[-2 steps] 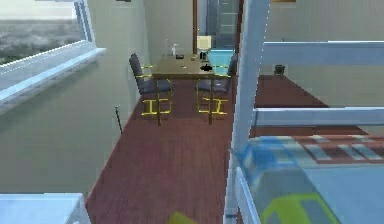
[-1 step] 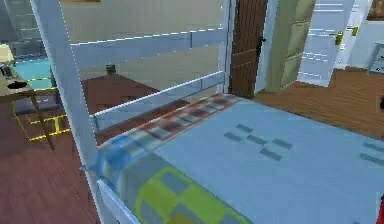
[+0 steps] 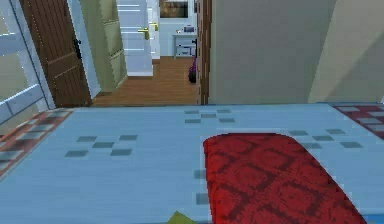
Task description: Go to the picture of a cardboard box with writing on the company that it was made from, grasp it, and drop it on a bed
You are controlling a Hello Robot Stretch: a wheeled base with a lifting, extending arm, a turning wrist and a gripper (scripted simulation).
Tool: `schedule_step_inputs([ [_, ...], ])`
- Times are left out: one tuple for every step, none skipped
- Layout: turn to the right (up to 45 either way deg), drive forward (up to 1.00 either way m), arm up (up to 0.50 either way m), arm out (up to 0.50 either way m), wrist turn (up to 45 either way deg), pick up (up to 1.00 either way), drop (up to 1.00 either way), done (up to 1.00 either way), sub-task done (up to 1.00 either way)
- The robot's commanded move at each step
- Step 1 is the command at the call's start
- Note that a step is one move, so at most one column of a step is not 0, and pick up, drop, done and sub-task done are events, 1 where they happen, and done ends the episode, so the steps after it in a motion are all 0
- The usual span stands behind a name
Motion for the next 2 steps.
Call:
schedule_step_inputs([
  [3.0,0.00,0.00,0.00,0.0,0.00,0.00,0.00,0.00],
  [-45.0,0.00,0.00,0.00,0.0,0.00,0.00,0.00,0.00],
])
